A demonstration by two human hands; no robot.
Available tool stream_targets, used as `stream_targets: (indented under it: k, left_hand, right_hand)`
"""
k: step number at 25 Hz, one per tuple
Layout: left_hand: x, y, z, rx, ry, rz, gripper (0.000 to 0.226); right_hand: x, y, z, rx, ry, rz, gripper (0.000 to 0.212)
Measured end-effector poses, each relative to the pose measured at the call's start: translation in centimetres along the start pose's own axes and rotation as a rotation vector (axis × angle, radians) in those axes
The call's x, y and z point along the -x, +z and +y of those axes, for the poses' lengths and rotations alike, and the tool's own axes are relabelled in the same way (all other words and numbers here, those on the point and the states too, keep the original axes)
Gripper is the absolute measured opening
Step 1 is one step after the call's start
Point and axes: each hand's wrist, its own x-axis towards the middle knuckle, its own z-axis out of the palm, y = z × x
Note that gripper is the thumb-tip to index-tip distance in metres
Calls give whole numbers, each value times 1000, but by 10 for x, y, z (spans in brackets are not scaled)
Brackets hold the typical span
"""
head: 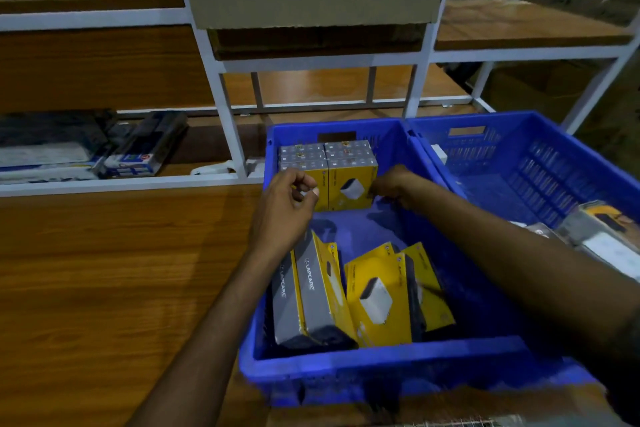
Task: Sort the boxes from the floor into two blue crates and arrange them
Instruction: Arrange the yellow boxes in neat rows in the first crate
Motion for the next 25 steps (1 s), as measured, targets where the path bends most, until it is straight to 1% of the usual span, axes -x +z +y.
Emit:
stream_targets:
  k: [1, 2, 3, 5, 6, 7, 8, 9, 10, 12, 13, 15, 18, 19, 20, 22, 23, 25]
  left_hand:
    - [2, 0, 2, -17, 8, -38, 12]
    - [3, 0, 5, -36, 15, -70, 10]
    - [7, -1, 9, -59, 22, -87, 9]
    - [14, -7, 14, -131, 52, -59, 7]
    - [18, -11, 16, -167, 64, -29, 8]
    - [23, -15, 18, -174, 64, 2, 10]
    - [28, -19, 18, -145, 48, 27, 11]
    - [33, -22, 18, -108, 25, 41, 11]
    - [38, -25, 17, -88, 8, 49, 12]
    - [49, -26, 15, -126, 19, 44, 13]
    - [55, -25, 16, -182, 41, 30, 12]
    - [61, -21, 17, -333, 92, -16, 9]
    - [65, -21, 20, -471, 105, -59, 14]
    - [65, -23, 22, -489, 110, -56, 18]
    - [65, -24, 23, -487, 110, -53, 24]
    - [65, -26, 28, -453, 93, -76, 41]
    - [66, -27, 31, -433, 76, -108, 46]
    - [64, -24, 32, -386, 26, -177, 49]
  right_hand:
    - [17, 0, 3, 181, -65, -93, 34]
    - [33, 1, 5, 304, -155, -179, 37]
    - [48, 3, 8, 339, -266, -269, 40]
    - [75, 11, 10, 242, -429, -447, 49]
    - [88, 16, 10, 201, -478, -554, 61]
    - [94, 23, 12, 203, -518, -624, 76]
    - [99, 31, 13, 236, -559, -641, 89]
    - [97, 37, 15, 269, -587, -628, 97]
    - [96, 40, 16, 265, -609, -628, 98]
    - [97, 42, 20, 204, -641, -656, 83]
    - [96, 42, 22, 184, -636, -655, 78]
    - [94, 44, 28, 160, -620, -661, 75]
    - [94, 41, 31, 198, -650, -643, 74]
    - [96, 36, 29, 179, -654, -630, 70]
    - [97, 28, 25, 114, -652, -614, 62]
    - [95, 10, 17, -115, -637, -546, 44]
    - [93, 3, 15, -223, -629, -488, 40]
    - [89, -7, 10, -389, -595, -400, 38]
